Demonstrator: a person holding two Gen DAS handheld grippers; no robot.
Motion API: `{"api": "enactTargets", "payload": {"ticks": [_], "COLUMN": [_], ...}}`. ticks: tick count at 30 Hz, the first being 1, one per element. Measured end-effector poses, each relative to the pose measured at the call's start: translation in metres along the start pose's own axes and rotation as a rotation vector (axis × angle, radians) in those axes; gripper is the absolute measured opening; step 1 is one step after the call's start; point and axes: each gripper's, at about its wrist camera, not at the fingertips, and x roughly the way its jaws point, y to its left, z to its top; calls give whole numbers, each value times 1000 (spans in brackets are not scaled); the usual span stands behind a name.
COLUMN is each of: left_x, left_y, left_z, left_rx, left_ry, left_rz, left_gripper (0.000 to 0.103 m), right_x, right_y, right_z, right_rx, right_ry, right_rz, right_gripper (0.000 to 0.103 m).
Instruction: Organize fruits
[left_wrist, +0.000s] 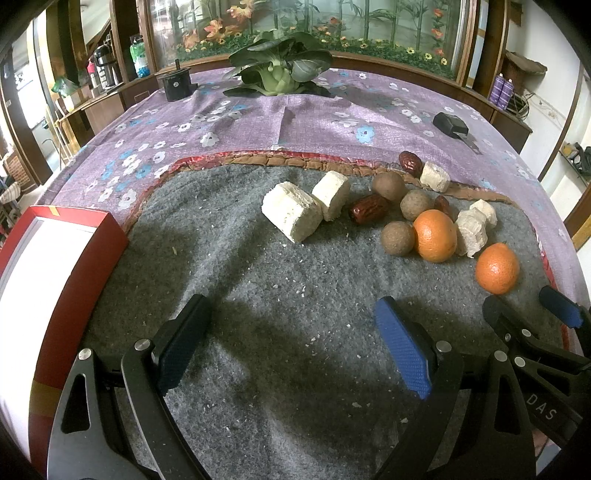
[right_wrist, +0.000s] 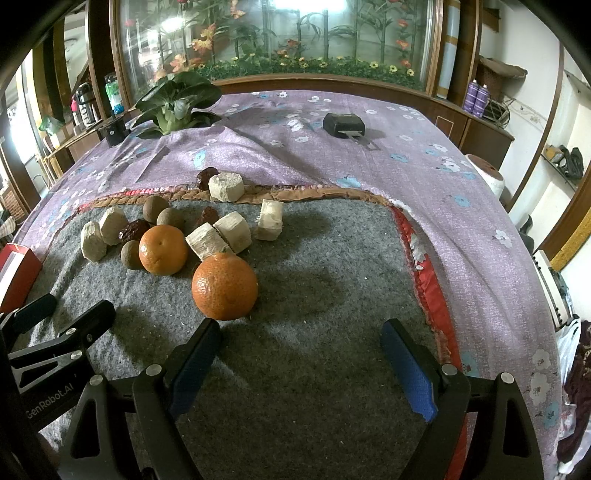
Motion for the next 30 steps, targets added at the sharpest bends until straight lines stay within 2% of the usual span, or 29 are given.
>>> {"api": "enactTargets", "payload": {"ticks": [7,11,14,17,20,22,25,28,30], "left_x": [0,-6,-22,-44,-62,-69,-66,-60,-54], "left_y": [1,7,14,21,28,32,32,31,26], "left_z": [0,5,3,4,6,7,13,19,23], "left_rx": [-2,20,10,42,48,51,39,41,80], "left_ry": [6,38,1,-54,-79,-83,-90,-81,-79], "left_rz": [1,-53,-54,-40,-88,-122,-97,-113,-117], "left_gripper": [92,92,91,91,91,91,91,91,91], "right_x": [-1,-1,-8,-32,-62,-73,-86,-89,-90], "right_y": [-1,-3,-5,-10,-22,-25,-24,-15,-15], "right_z": [0,1,1,-1,1,3,0,-1,-2], "right_rx": [-2,-3,-4,-3,-3,-14,-30,-85,-82], "right_ry": [0,2,4,-54,-131,-142,-199,-193,-190], "right_rz": [-2,10,43,43,70,85,139,118,137], "right_gripper": [88,88,87,87,87,87,87,87,87]}}
